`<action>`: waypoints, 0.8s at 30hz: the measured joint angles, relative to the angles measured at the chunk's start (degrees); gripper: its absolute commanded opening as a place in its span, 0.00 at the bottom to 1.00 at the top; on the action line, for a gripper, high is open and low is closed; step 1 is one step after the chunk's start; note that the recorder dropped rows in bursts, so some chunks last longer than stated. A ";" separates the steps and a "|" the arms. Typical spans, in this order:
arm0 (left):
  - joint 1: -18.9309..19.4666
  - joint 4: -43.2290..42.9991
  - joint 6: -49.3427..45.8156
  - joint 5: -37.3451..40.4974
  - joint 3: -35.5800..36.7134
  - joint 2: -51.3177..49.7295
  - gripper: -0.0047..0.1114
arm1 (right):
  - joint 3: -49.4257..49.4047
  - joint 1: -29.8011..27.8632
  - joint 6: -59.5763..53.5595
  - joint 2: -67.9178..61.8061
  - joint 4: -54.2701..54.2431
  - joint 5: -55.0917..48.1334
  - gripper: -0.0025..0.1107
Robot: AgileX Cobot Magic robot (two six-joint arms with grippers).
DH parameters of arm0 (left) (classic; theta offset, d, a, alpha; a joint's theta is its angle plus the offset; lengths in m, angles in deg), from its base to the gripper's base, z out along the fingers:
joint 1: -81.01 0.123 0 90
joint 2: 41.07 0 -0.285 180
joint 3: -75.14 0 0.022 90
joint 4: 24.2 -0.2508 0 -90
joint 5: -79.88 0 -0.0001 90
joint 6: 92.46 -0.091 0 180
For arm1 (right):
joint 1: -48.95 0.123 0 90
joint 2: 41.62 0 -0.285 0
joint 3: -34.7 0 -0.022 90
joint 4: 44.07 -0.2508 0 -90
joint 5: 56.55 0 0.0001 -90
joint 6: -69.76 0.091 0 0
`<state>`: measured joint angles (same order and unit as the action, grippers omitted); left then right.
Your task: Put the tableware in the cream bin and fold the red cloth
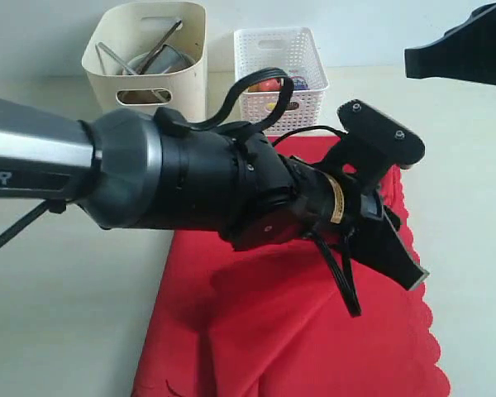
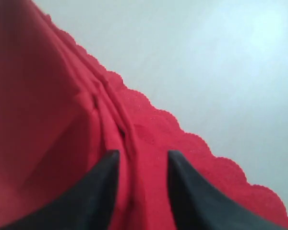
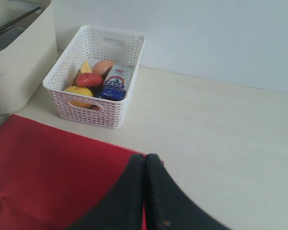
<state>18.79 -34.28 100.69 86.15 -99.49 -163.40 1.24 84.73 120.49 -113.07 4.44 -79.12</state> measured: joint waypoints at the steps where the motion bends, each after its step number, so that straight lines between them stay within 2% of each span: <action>1: 0.00 0.00 0.00 -0.28 -0.25 0.00 0.85 | 0.00 0.00 0.00 0.00 0.00 0.00 0.02; 2: -0.05 0.00 0.13 -0.13 -0.49 0.00 0.94 | 0.00 0.00 0.11 0.00 0.00 0.00 0.02; 4: -0.05 0.00 -0.02 2.39 -0.48 0.35 0.93 | 0.00 0.00 0.11 0.00 0.00 0.00 0.02; 7: -0.05 -0.10 -1.87 9.76 -0.51 1.73 0.83 | 0.00 0.00 0.11 0.00 0.00 0.00 0.02; 10: 0.56 -0.20 -3.70 17.78 -0.51 4.10 0.58 | 0.00 0.00 0.11 0.00 0.00 0.00 0.02; 13: 1.47 -0.34 -4.93 21.68 0.04 7.13 0.24 | 0.00 0.00 0.11 0.00 0.00 0.00 0.02; 14: 1.76 -0.47 -5.21 22.19 0.48 8.21 0.09 | 0.00 0.00 0.11 0.00 0.00 0.00 0.02; 15: 2.23 -0.81 -5.21 22.46 1.29 9.20 0.05 | 0.00 0.00 0.11 0.00 0.00 0.00 0.02; 21: 7.97 -4.64 -0.94 22.18 11.25 10.97 0.05 | -0.20 0.00 0.11 0.00 -0.21 0.23 0.02; 24: 10.96 -5.19 1.57 17.43 18.44 10.07 0.05 | -0.20 0.00 0.11 -0.58 -0.21 0.90 0.02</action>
<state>29.75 -39.47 102.25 103.58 -81.05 -153.32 1.04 84.73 120.60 -113.65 4.23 -78.22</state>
